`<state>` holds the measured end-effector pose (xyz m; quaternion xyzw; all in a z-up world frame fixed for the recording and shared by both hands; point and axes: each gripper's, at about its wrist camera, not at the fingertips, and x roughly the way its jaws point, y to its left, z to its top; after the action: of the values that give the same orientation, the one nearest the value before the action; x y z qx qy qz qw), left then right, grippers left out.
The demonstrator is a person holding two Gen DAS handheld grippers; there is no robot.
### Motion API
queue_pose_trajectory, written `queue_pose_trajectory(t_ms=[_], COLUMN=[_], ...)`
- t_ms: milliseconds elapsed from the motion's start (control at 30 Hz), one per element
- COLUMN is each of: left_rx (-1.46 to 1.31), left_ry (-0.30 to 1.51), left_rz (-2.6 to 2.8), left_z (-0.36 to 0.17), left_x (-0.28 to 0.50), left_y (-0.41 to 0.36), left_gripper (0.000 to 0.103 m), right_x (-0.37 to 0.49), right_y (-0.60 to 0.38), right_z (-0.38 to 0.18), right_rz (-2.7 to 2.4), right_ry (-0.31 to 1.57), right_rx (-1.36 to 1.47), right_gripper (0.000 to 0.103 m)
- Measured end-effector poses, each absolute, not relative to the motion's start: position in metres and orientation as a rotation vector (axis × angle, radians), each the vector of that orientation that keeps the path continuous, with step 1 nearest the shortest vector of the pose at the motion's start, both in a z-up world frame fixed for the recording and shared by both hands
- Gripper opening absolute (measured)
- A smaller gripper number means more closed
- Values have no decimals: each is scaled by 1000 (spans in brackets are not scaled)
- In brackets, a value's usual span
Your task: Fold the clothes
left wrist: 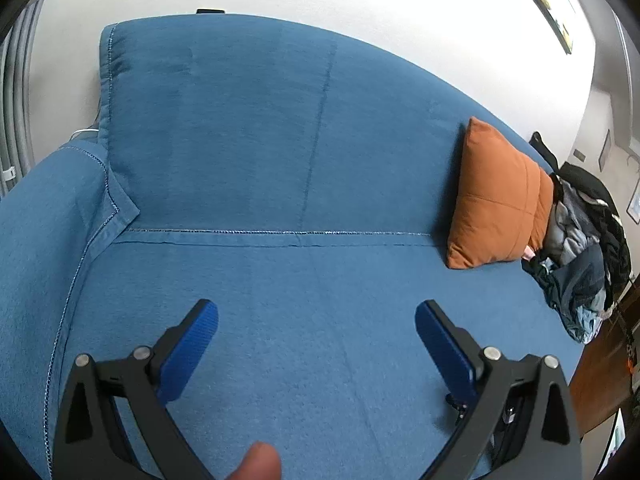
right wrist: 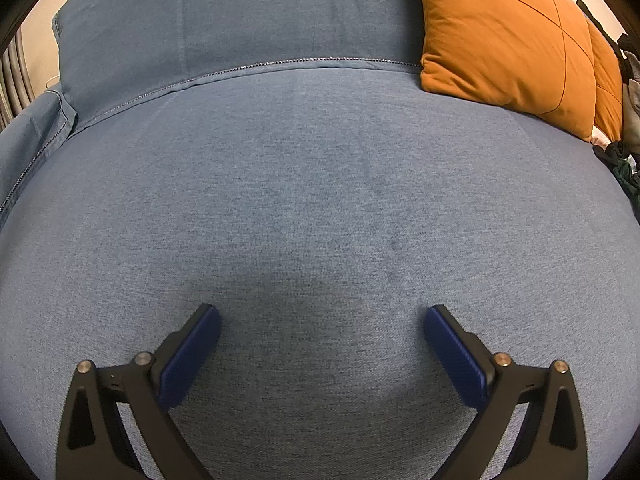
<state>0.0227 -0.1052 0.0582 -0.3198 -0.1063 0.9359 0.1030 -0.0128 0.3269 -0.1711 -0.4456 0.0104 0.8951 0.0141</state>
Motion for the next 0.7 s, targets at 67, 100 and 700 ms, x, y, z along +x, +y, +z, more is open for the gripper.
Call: queue_pose_trajectory(t_ms=[67,100,700], left_rx=[-946,-947,-1005], left_ry=[-333,-343,-887], left_rz=[2767,2776,2951], left_z=[58,59,55], left_x=[22,21,0], left_y=[-111,-114,-265], left_gripper=[100,100,101], right_x=[-13,-13,-13], right_y=[327,327,326], right_z=[-171,-171,-171], right_rz=[2787,2787,2787], right_ry=[32,32,32], right_rx=[-1387,-1387,-1387], right_gripper=[103,103,103])
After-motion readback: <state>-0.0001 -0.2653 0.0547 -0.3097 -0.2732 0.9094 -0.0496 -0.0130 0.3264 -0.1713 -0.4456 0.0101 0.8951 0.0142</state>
